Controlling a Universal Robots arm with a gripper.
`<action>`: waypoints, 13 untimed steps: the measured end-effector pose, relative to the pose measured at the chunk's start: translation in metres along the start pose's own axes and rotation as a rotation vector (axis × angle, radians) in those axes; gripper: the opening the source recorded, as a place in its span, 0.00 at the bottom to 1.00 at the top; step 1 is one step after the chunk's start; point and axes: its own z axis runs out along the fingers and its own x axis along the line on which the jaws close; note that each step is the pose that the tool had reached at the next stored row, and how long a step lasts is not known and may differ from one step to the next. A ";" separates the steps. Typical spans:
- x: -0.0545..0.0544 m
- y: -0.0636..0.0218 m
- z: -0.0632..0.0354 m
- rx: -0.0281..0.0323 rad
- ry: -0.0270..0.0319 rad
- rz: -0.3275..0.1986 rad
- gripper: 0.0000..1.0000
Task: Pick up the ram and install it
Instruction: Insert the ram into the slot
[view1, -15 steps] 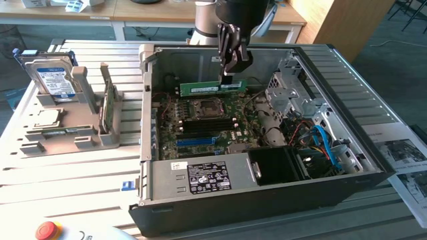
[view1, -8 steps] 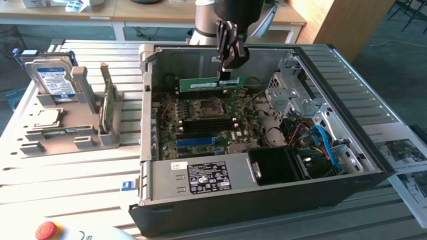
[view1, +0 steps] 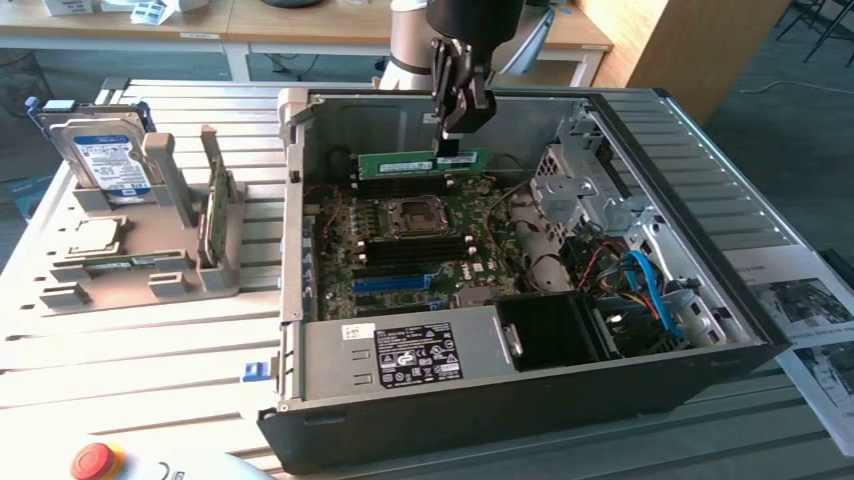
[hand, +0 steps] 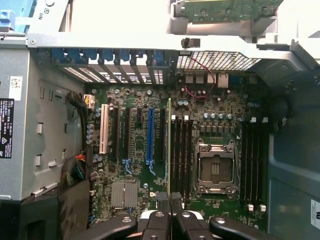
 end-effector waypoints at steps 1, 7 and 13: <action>0.000 0.0000 0.0000 0.0000 0.0000 0.000 0.12; 0.000 0.0000 0.0000 0.0000 0.0002 0.000 0.12; 0.000 0.0000 0.0000 0.0000 0.0001 0.000 0.12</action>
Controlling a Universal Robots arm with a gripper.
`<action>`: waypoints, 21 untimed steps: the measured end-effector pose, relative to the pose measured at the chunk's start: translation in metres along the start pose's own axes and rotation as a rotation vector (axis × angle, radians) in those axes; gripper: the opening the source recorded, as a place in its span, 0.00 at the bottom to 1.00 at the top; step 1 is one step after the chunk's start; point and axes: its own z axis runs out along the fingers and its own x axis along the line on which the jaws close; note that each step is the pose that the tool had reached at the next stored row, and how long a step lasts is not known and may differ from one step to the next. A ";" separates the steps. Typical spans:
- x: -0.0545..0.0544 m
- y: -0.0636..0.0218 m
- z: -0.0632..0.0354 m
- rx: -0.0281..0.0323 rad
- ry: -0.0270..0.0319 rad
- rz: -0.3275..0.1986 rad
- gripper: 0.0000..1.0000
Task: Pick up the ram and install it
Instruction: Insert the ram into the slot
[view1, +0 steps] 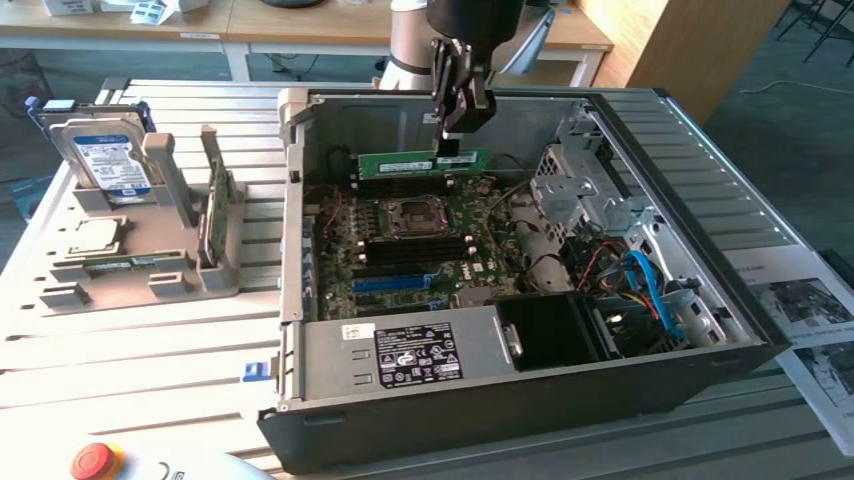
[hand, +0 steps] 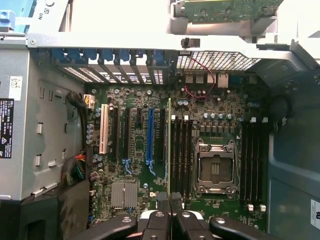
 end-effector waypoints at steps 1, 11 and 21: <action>0.000 -0.0004 0.0000 0.0000 0.0000 0.000 0.12; 0.000 -0.0071 -0.0001 -0.0002 -0.0001 0.005 0.12; 0.000 -0.0103 -0.0001 -0.0095 -0.0004 0.007 0.12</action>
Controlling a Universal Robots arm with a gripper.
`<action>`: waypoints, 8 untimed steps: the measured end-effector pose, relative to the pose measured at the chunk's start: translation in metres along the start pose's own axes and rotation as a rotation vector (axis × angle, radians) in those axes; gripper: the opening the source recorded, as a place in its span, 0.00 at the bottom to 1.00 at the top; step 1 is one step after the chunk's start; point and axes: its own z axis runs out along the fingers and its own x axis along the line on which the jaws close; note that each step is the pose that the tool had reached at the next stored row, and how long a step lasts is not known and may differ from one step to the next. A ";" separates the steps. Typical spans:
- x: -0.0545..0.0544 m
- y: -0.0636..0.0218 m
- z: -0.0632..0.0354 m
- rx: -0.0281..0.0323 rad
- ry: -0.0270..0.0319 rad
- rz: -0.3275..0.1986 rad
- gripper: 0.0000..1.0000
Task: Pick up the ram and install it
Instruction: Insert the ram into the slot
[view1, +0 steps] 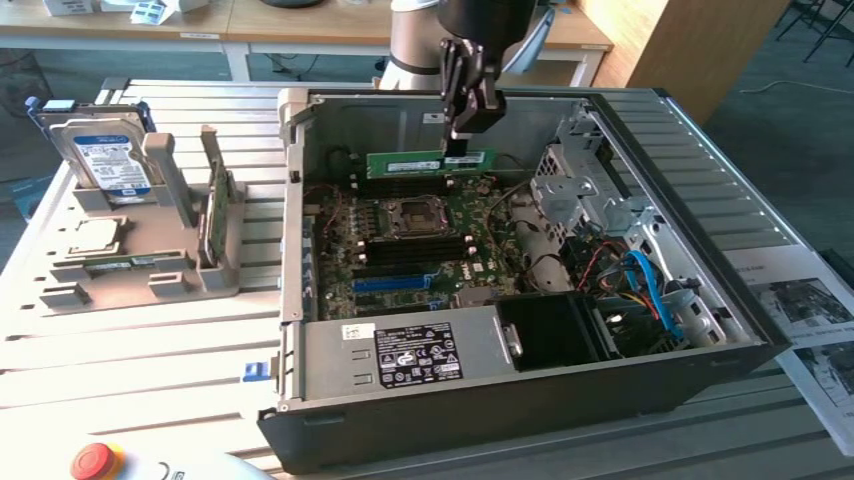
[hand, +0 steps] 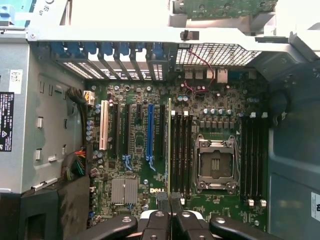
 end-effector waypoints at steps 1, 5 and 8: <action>0.000 -0.0007 0.0000 -0.0021 0.0000 0.001 0.12; 0.000 -0.0037 0.0001 -0.0116 -0.0003 0.004 0.12; 0.000 -0.0061 0.0002 -0.0190 -0.0003 0.007 0.12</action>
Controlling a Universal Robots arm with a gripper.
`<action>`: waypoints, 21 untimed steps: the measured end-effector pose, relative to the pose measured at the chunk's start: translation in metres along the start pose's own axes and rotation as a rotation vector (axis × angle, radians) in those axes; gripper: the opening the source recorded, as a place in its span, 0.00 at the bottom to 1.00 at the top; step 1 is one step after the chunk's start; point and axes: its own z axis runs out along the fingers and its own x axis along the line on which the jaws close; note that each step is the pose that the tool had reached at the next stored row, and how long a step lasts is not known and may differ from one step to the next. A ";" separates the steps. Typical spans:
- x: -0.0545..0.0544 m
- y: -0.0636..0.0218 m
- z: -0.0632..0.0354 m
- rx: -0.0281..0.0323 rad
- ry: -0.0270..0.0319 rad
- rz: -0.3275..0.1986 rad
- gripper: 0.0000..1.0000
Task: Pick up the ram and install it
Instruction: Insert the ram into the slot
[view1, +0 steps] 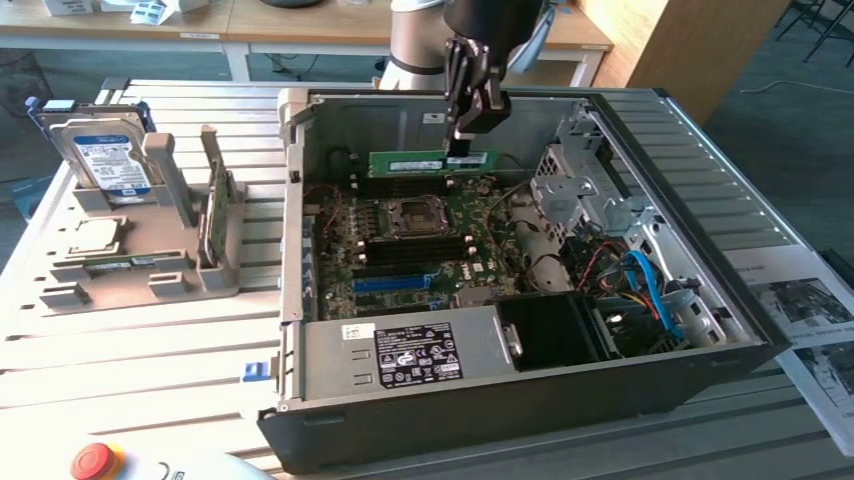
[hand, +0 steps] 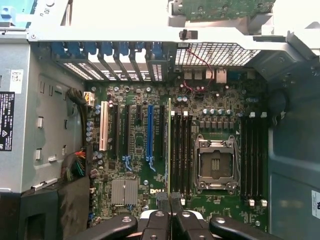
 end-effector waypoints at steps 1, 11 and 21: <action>0.000 -0.0006 0.0000 -0.0014 0.0001 0.001 0.12; 0.000 -0.0021 0.0032 -0.0040 -0.0003 0.003 0.12; -0.001 -0.0031 0.0212 -0.0041 -0.0005 0.007 0.12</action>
